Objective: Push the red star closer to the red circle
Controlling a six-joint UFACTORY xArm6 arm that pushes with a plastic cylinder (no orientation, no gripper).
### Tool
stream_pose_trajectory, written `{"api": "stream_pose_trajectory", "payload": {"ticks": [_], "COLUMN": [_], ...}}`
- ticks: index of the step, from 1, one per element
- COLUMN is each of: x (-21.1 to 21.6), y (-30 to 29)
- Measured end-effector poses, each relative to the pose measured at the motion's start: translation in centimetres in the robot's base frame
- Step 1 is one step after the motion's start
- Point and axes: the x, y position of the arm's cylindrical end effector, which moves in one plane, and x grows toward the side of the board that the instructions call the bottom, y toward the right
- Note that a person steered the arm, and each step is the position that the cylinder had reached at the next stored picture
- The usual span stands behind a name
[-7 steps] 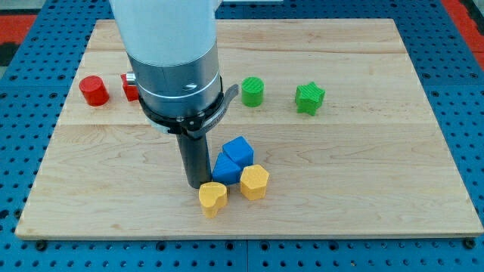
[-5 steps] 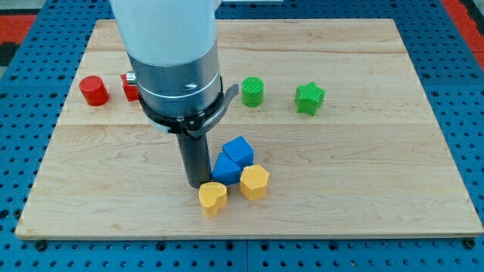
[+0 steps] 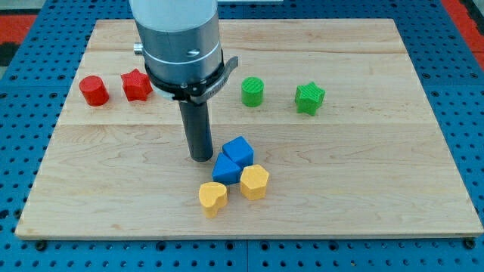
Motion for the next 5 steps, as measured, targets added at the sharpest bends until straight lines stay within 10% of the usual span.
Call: {"api": "stream_pose_trajectory", "payload": {"ticks": [5], "x": [-4.1], "y": [-7.4]}}
